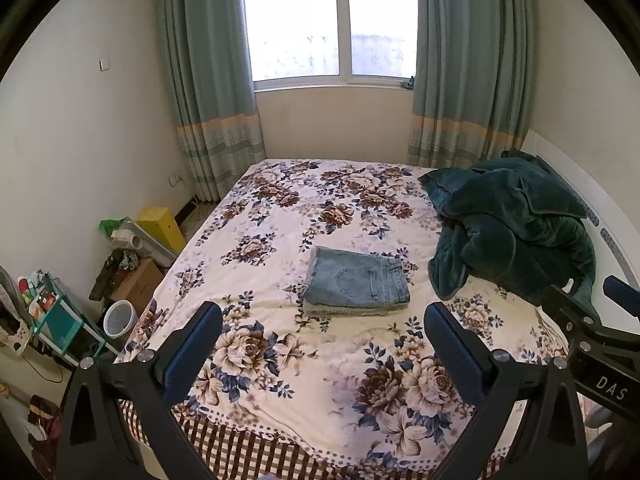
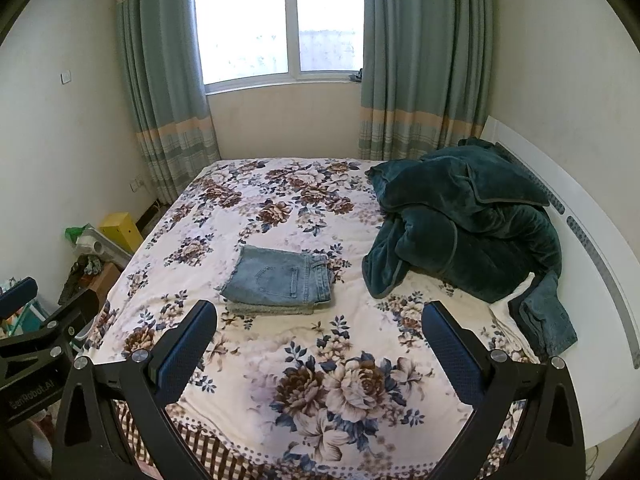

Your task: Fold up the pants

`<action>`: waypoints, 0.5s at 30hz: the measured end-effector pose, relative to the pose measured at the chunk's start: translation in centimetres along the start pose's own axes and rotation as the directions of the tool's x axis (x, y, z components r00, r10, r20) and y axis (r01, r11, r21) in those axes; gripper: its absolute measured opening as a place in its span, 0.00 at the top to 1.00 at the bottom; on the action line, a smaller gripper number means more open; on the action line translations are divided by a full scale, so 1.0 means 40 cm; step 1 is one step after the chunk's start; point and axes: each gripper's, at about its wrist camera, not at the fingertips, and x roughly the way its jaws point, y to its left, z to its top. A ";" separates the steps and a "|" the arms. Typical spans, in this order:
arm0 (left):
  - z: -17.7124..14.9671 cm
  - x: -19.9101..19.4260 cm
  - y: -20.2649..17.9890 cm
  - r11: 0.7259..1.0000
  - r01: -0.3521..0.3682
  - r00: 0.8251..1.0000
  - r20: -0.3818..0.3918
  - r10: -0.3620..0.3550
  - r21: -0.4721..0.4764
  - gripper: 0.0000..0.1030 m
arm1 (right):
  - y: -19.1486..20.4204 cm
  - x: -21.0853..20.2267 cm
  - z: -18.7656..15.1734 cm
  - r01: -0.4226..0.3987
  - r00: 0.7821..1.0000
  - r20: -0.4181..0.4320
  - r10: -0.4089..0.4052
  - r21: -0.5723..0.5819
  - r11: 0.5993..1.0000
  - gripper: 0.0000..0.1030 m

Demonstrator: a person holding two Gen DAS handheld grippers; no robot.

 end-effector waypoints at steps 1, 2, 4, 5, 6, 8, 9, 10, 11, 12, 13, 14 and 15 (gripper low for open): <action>0.002 -0.002 0.002 1.000 -0.003 1.000 0.002 0.003 -0.002 0.00 | 0.002 -0.002 0.000 0.000 1.000 0.002 0.000 -0.002 1.000 0.00; 0.005 -0.002 0.006 1.000 -0.002 1.000 0.002 0.002 -0.004 0.00 | 0.001 -0.003 -0.002 0.002 1.000 0.001 -0.002 -0.003 1.000 0.00; 0.007 -0.003 0.010 1.000 -0.003 1.000 0.002 0.003 -0.005 0.00 | 0.002 -0.003 -0.002 0.001 1.000 0.001 -0.001 -0.001 1.000 0.00; 0.006 -0.004 0.011 1.000 -0.006 1.000 0.003 0.006 -0.004 0.00 | 0.002 -0.004 -0.004 0.002 1.000 -0.001 -0.002 -0.001 1.000 0.00; 0.007 -0.004 0.011 1.000 -0.005 1.000 0.003 0.005 -0.003 0.00 | 0.002 -0.006 -0.005 0.003 1.000 0.000 -0.003 0.002 1.000 0.00; 0.008 -0.005 0.013 1.000 -0.006 1.000 0.002 0.006 -0.002 0.00 | 0.003 -0.006 -0.004 0.002 1.000 0.001 -0.002 0.002 1.000 0.00; 0.009 -0.008 0.016 1.000 -0.008 1.000 0.002 0.008 -0.003 0.00 | 0.003 -0.006 -0.004 0.004 1.000 0.002 -0.004 0.001 1.000 0.00; 0.009 -0.007 0.015 1.000 -0.007 1.000 0.002 0.007 -0.003 0.00 | 0.003 -0.006 -0.004 0.003 1.000 0.002 -0.003 0.002 1.000 0.00; 0.009 -0.006 0.015 1.000 -0.008 1.000 0.001 0.008 -0.002 0.00 | 0.003 -0.006 -0.004 0.002 1.000 0.001 -0.002 0.002 1.000 0.00; 0.011 -0.008 0.018 1.000 -0.008 1.000 0.001 0.008 -0.003 0.00 | 0.004 -0.005 -0.004 0.002 1.000 0.000 -0.002 0.001 1.000 0.00; 0.010 -0.008 0.017 1.000 -0.008 1.000 0.004 0.008 -0.004 0.00 | 0.004 -0.006 -0.005 0.003 1.000 0.001 -0.003 0.001 1.000 0.00; 0.011 -0.009 0.018 1.000 -0.010 1.000 0.007 0.010 -0.004 0.00 | 0.003 -0.008 -0.005 0.002 1.000 0.002 -0.002 0.002 1.000 0.00; 0.010 -0.007 0.020 1.000 -0.009 1.000 0.006 0.009 -0.003 0.00 | 0.003 -0.007 -0.005 0.001 1.000 0.002 -0.001 0.003 1.000 0.00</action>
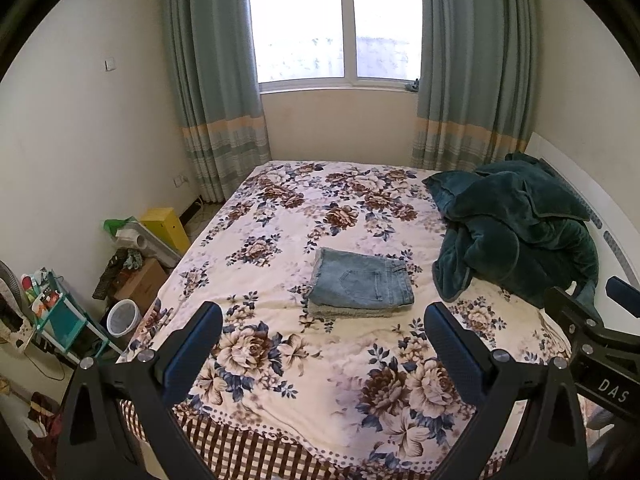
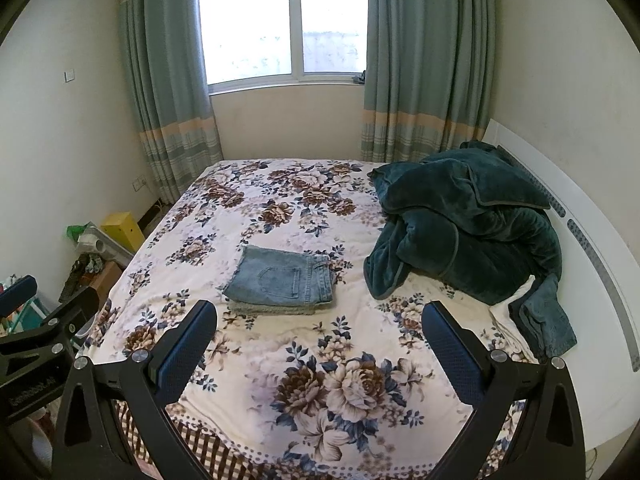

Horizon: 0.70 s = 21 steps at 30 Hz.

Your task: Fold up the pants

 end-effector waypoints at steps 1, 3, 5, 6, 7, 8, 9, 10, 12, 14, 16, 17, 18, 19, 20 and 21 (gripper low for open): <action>0.001 -0.002 0.003 1.000 0.000 1.000 0.001 0.000 0.000 0.00 | 0.001 0.001 0.000 0.001 1.000 -0.001 -0.001 -0.001 1.000 0.00; 0.000 -0.002 0.006 1.000 -0.002 1.000 0.001 0.002 0.000 0.00 | 0.001 0.001 0.000 0.002 1.000 0.000 -0.002 -0.001 1.000 0.00; 0.000 -0.001 0.005 1.000 -0.003 1.000 -0.001 0.003 -0.001 0.00 | 0.001 0.002 0.000 -0.001 1.000 -0.001 0.001 0.001 1.000 0.00; 0.000 -0.001 0.004 1.000 -0.005 1.000 0.001 0.005 -0.001 0.00 | 0.001 0.002 0.000 0.000 1.000 0.000 0.000 -0.001 1.000 0.00; 0.000 -0.003 0.006 1.000 -0.007 1.000 0.003 0.007 0.000 0.00 | 0.002 0.001 0.000 0.002 1.000 0.002 -0.002 -0.002 1.000 0.00; -0.002 -0.006 0.007 1.000 -0.009 1.000 0.004 0.009 0.000 0.00 | 0.001 0.002 0.001 0.001 1.000 0.002 -0.001 -0.003 1.000 0.00; -0.002 -0.007 0.009 1.000 -0.010 1.000 0.004 0.010 0.000 0.00 | 0.000 0.002 0.000 0.000 1.000 0.001 0.000 -0.001 1.000 0.00; -0.001 -0.009 0.010 1.000 -0.011 1.000 0.007 0.011 0.000 0.00 | 0.002 0.004 0.000 0.000 1.000 0.000 0.000 -0.001 1.000 0.00; -0.001 -0.011 0.008 1.000 -0.014 1.000 0.009 0.014 0.003 0.00 | 0.001 0.004 0.000 -0.001 1.000 0.000 0.001 -0.002 1.000 0.00; 0.000 -0.010 0.007 1.000 -0.012 1.000 0.010 0.012 0.001 0.00 | 0.001 0.004 -0.002 0.001 1.000 0.001 -0.001 -0.003 1.000 0.00; 0.002 -0.010 0.008 1.000 -0.015 1.000 0.011 0.015 0.004 0.00 | 0.002 0.005 -0.002 0.000 1.000 0.001 0.000 -0.003 1.000 0.00; -0.001 -0.010 0.007 1.000 -0.012 1.000 0.009 0.012 0.002 0.00 | 0.002 0.005 -0.002 0.000 1.000 0.000 0.000 -0.004 1.000 0.00; -0.001 -0.010 0.006 1.000 -0.013 1.000 0.010 0.013 0.002 0.00 | 0.002 0.003 -0.003 0.000 1.000 0.001 0.000 -0.005 1.000 0.00; 0.001 -0.011 0.008 1.000 -0.015 1.000 0.010 0.015 0.002 0.00 | 0.001 0.004 -0.003 0.000 1.000 0.002 0.000 -0.003 1.000 0.00; -0.001 -0.010 0.006 1.000 -0.013 1.000 0.010 0.013 0.002 0.00 | 0.002 0.004 -0.004 0.001 1.000 0.001 -0.001 -0.004 1.000 0.00; -0.001 -0.009 0.006 1.000 -0.013 1.000 0.010 0.013 0.002 0.00 | 0.002 0.003 -0.004 0.001 1.000 -0.001 -0.001 -0.005 1.000 0.00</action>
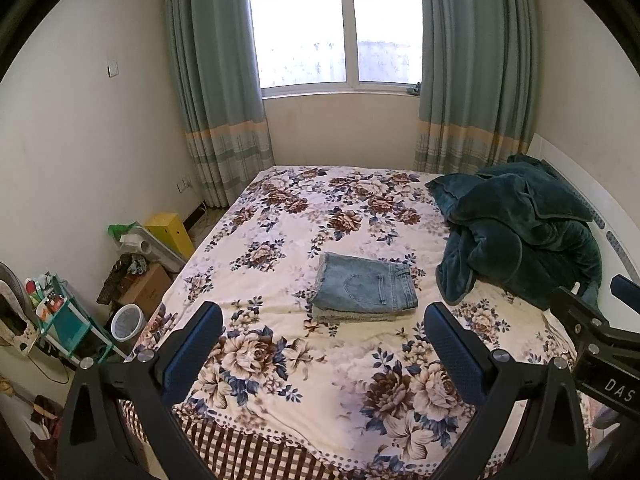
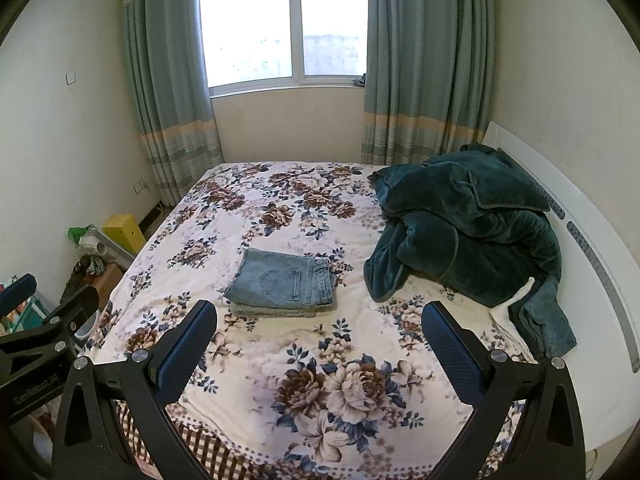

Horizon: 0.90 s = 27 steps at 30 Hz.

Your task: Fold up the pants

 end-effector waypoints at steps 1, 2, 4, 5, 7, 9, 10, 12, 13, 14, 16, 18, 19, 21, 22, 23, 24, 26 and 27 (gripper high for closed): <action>0.001 -0.001 0.002 1.000 -0.003 1.000 0.003 0.003 0.001 0.00 | 0.000 -0.001 -0.001 0.001 1.000 0.001 -0.001 0.003 1.000 0.00; 0.003 0.000 0.001 1.000 -0.004 1.000 0.003 0.004 0.002 0.00 | 0.000 -0.002 -0.002 0.002 1.000 0.002 -0.002 0.004 1.000 0.00; 0.008 0.001 0.004 1.000 -0.003 1.000 0.001 0.003 0.001 0.00 | 0.001 -0.003 -0.003 0.005 1.000 0.002 -0.005 0.001 1.000 0.00; 0.006 0.000 0.003 1.000 -0.004 1.000 0.002 0.004 0.002 0.00 | 0.000 -0.005 -0.004 0.004 1.000 0.001 -0.004 -0.002 1.000 0.00; 0.008 -0.001 0.004 1.000 -0.006 1.000 0.000 0.006 0.000 0.00 | 0.004 -0.008 -0.003 0.004 1.000 0.000 -0.004 0.002 1.000 0.00; 0.008 -0.001 0.004 1.000 -0.005 1.000 0.003 0.005 0.000 0.00 | 0.007 -0.010 -0.002 0.006 1.000 0.001 -0.006 0.001 1.000 0.00; 0.009 0.000 0.004 1.000 -0.005 1.000 0.004 0.005 0.000 0.00 | 0.007 -0.010 -0.002 0.005 1.000 0.000 -0.005 0.001 1.000 0.00; 0.007 0.002 0.003 1.000 -0.004 1.000 0.004 0.004 0.003 0.00 | 0.008 -0.011 -0.003 0.004 1.000 0.001 -0.004 0.002 1.000 0.00; 0.010 0.001 0.005 1.000 -0.005 1.000 0.006 0.004 0.001 0.00 | 0.008 -0.010 -0.002 0.005 1.000 0.001 -0.005 0.001 1.000 0.00; 0.011 0.001 0.006 1.000 -0.004 1.000 0.006 0.004 0.002 0.00 | 0.008 -0.010 -0.002 0.004 1.000 0.001 -0.004 0.000 1.000 0.00; 0.013 0.001 0.008 1.000 -0.007 1.000 0.007 0.007 0.003 0.00 | 0.008 -0.009 -0.002 0.005 1.000 0.002 -0.005 0.001 1.000 0.00; 0.012 0.000 0.008 1.000 -0.007 1.000 0.007 0.007 0.003 0.00 | 0.012 -0.011 0.002 0.006 1.000 0.003 -0.006 -0.002 1.000 0.00; 0.015 0.001 0.010 1.000 -0.009 1.000 0.008 0.009 0.003 0.00 | 0.011 -0.011 0.003 0.004 1.000 0.003 -0.004 -0.001 1.000 0.00; 0.011 -0.001 0.007 1.000 -0.005 1.000 0.006 0.005 0.001 0.00 | 0.013 -0.010 0.002 0.006 1.000 0.005 -0.006 -0.003 1.000 0.00; 0.014 -0.001 0.009 1.000 -0.006 1.000 0.006 0.006 0.001 0.00 | 0.012 -0.011 0.001 0.006 1.000 0.004 -0.006 -0.003 1.000 0.00; 0.012 -0.001 0.007 1.000 -0.008 1.000 0.008 0.008 0.003 0.00 | 0.012 -0.012 0.001 0.006 1.000 0.005 -0.006 -0.001 1.000 0.00; 0.012 0.000 0.007 1.000 -0.007 1.000 0.008 0.007 0.003 0.00 | 0.013 -0.012 0.001 0.006 1.000 0.006 -0.006 0.001 1.000 0.00; 0.012 0.000 0.007 1.000 -0.006 1.000 0.007 0.006 0.002 0.00 | 0.015 -0.011 0.002 0.006 1.000 0.005 -0.006 -0.002 1.000 0.00; 0.012 0.000 0.007 1.000 -0.007 1.000 0.008 0.007 0.003 0.00 | 0.013 -0.012 0.000 0.004 1.000 0.005 -0.004 0.001 1.000 0.00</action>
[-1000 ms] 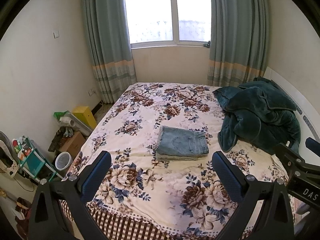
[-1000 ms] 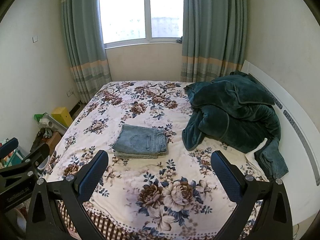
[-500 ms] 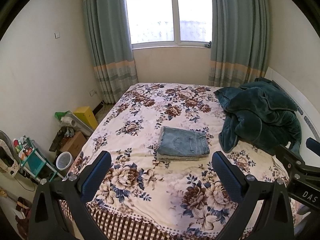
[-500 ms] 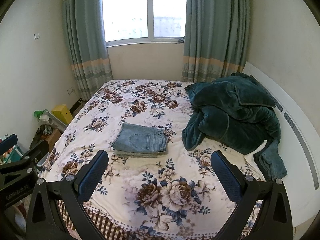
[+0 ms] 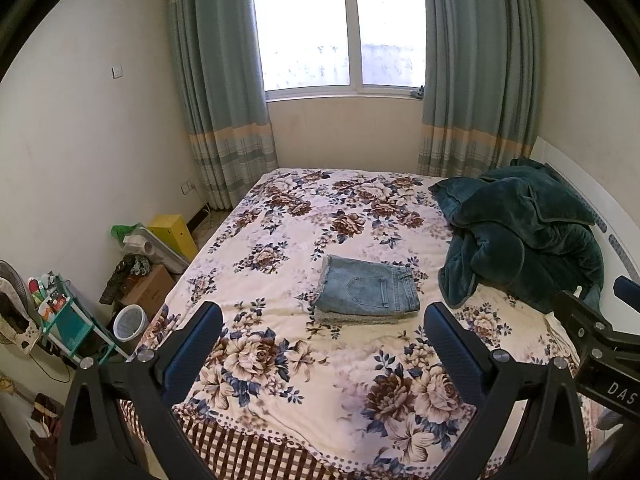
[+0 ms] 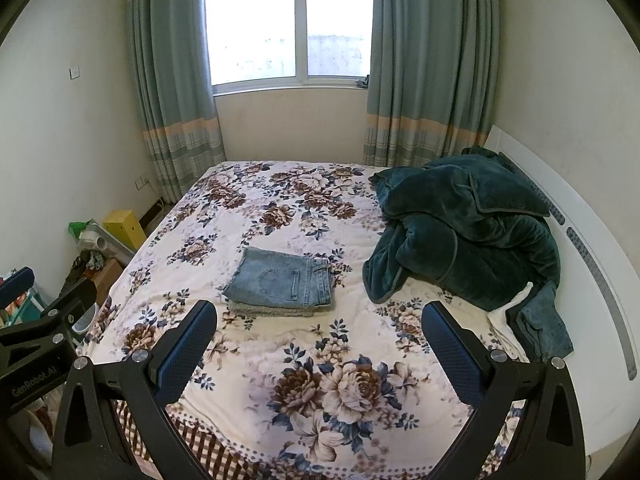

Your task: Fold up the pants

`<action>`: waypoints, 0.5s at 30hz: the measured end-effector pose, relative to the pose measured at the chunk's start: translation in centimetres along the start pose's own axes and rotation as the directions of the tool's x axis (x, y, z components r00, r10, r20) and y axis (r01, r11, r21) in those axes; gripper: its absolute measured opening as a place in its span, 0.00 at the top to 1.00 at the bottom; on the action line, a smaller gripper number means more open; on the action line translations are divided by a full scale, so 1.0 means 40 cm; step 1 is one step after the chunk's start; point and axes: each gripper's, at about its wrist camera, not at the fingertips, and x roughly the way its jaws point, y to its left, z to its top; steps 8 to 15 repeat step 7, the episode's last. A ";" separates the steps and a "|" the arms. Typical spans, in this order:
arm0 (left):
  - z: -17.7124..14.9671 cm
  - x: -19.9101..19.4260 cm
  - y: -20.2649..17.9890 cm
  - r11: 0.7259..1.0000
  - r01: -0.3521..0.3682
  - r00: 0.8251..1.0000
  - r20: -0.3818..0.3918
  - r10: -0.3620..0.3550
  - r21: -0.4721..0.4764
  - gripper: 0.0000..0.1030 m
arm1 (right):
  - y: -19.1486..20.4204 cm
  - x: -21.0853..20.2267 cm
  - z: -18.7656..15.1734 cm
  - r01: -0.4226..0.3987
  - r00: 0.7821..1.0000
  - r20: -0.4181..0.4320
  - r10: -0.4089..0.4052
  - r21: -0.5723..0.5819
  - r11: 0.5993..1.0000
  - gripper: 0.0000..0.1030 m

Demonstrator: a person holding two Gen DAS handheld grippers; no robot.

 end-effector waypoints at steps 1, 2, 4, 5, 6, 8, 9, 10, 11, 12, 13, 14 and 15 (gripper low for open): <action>0.002 0.001 0.002 1.000 0.000 1.000 0.002 0.000 0.000 0.00 | 0.001 0.000 0.000 0.000 1.000 0.001 0.000 0.000 1.000 0.00; 0.000 0.001 0.001 1.000 0.001 1.000 0.001 -0.001 0.000 0.00 | 0.001 0.001 0.001 0.002 1.000 0.001 -0.002 -0.002 1.000 0.00; 0.002 0.002 0.001 1.000 0.000 1.000 0.002 0.000 0.000 0.00 | 0.000 -0.001 0.000 -0.001 1.000 0.001 0.001 -0.001 1.000 0.00; 0.001 0.002 0.001 1.000 0.002 1.000 0.000 -0.002 0.001 0.00 | 0.002 0.001 0.000 0.001 1.000 0.001 -0.001 -0.001 1.000 0.00; 0.000 0.002 0.001 1.000 0.004 1.000 -0.001 -0.004 0.001 0.00 | 0.002 0.001 0.000 0.002 1.000 0.002 -0.002 -0.003 1.000 0.00; 0.004 0.003 0.003 1.000 0.005 1.000 0.000 -0.005 0.001 0.00 | 0.002 0.001 0.001 0.002 1.000 0.002 -0.002 -0.004 1.000 0.00; 0.004 0.003 0.003 1.000 0.005 1.000 0.000 -0.005 0.001 0.00 | 0.002 0.001 0.001 0.002 1.000 0.002 -0.002 -0.004 1.000 0.00; 0.004 0.003 0.003 1.000 0.005 1.000 0.000 -0.005 0.001 0.00 | 0.002 0.001 0.001 0.002 1.000 0.002 -0.002 -0.004 1.000 0.00; 0.004 0.003 0.003 1.000 0.005 1.000 0.000 -0.005 0.001 0.00 | 0.002 0.001 0.001 0.002 1.000 0.002 -0.002 -0.004 1.000 0.00; 0.004 0.003 0.003 1.000 0.005 1.000 0.000 -0.005 0.001 0.00 | 0.002 0.001 0.001 0.002 1.000 0.002 -0.002 -0.004 1.000 0.00; 0.004 0.003 0.003 1.000 0.005 1.000 0.000 -0.005 0.001 0.00 | 0.002 0.001 0.001 0.002 1.000 0.002 -0.002 -0.004 1.000 0.00; 0.004 0.003 0.003 1.000 0.005 1.000 0.000 -0.005 0.001 0.00 | 0.002 0.001 0.001 0.002 1.000 0.002 -0.002 -0.004 1.000 0.00; 0.004 0.003 0.003 1.000 0.005 1.000 0.000 -0.005 0.001 0.00 | 0.002 0.001 0.001 0.002 1.000 0.002 -0.002 -0.004 1.000 0.00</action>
